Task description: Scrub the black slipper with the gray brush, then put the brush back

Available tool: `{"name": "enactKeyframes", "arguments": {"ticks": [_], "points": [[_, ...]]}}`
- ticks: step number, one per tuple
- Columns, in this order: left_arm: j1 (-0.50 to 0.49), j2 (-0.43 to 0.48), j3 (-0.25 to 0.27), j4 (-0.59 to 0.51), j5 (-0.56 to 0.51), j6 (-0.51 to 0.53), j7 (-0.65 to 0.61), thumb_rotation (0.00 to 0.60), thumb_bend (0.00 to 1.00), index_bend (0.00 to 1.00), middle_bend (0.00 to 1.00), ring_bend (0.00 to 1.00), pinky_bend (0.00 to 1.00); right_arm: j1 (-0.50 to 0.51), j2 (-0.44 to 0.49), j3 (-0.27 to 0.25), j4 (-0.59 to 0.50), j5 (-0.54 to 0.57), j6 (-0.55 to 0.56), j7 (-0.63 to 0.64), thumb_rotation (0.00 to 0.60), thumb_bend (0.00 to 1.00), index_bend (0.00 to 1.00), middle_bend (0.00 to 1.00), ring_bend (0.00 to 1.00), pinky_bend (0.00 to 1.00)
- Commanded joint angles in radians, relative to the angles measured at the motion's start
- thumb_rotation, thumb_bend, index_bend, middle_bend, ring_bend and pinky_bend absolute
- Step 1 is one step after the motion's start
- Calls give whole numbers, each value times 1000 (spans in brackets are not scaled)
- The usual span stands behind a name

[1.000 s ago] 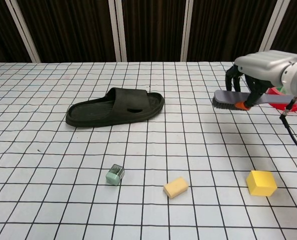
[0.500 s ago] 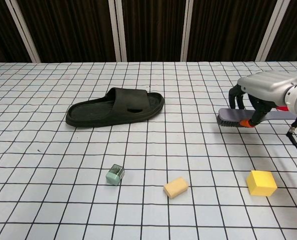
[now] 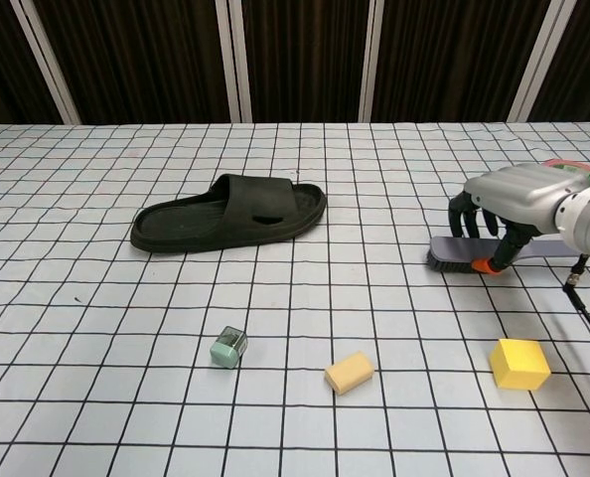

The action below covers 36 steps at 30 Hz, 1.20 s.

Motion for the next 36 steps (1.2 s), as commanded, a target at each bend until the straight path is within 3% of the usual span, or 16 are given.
{"name": "enactKeyframes", "arguments": {"ticks": [1,8,20,25,31,36], "points": [[2,1,-3,0,3,-3,-4,600,106,0,0,0,17,1,7,-1,-11,11,-8,-15,600,635,320,411,404,506],[7,4,-13,-3,3,-18,-12,600,107,0,0,0,17,10,34,-4,-51,49,-24,-69,600,635,134,296,314,456],[15,13,-26,-5,14,-25,-25,599,106,0,0,0,18,13,62,-6,-111,87,-11,-112,600,640,108,271,295,440],[21,16,-28,-10,25,-18,-22,599,107,0,0,0,18,1,90,-3,-166,67,27,-108,600,637,62,232,244,365],[40,20,-24,-20,55,16,-16,600,107,0,0,0,18,-91,189,-39,-352,-86,213,-75,600,569,0,128,111,208],[65,24,-12,-25,99,64,-2,600,107,0,0,0,17,-264,302,-171,-509,-312,474,-57,600,502,0,70,36,122]]}}
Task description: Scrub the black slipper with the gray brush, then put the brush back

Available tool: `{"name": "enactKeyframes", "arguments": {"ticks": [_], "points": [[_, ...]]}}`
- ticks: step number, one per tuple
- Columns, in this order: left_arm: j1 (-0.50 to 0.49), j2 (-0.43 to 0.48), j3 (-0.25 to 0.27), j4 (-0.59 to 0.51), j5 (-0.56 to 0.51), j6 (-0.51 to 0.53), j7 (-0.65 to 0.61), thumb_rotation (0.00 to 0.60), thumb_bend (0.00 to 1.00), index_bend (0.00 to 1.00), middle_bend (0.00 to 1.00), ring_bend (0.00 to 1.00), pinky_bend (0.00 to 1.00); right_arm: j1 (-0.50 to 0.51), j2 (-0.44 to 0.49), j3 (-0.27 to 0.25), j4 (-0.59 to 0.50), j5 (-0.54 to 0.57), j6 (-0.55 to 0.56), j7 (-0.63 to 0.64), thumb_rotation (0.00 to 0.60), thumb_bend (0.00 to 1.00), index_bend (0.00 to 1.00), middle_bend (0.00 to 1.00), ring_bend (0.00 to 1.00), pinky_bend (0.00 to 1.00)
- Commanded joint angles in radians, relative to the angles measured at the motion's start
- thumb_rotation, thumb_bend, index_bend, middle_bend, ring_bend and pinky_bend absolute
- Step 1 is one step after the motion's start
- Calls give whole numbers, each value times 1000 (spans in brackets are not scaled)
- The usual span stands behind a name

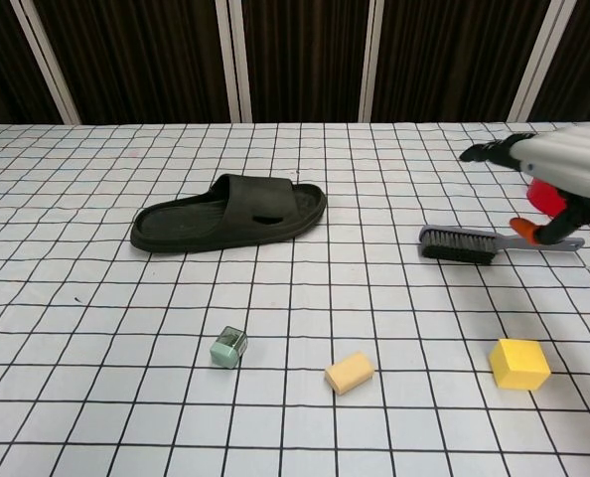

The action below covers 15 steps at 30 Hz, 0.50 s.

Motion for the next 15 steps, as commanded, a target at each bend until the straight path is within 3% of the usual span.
{"name": "enactKeyframes", "arguments": {"ticks": [1,4,7,13,15], "points": [[19,1,10,-2,32,34,16,600,107,0,0,0,18,-203,126,-148,-152,-247,282,40,600,498,0,66,30,114],[36,-2,14,-3,50,62,37,599,104,0,0,0,18,-328,159,-222,-137,-356,434,106,600,483,0,37,6,84],[53,-10,11,-7,54,85,75,600,99,0,0,0,17,-440,172,-272,-83,-396,540,184,600,474,0,5,0,62],[78,-23,7,-16,43,99,138,599,98,0,0,0,17,-570,196,-313,14,-421,612,347,600,470,0,0,0,61],[80,-28,2,-17,41,98,155,600,98,0,0,0,17,-584,206,-291,17,-428,632,372,600,469,0,0,0,61]]}}
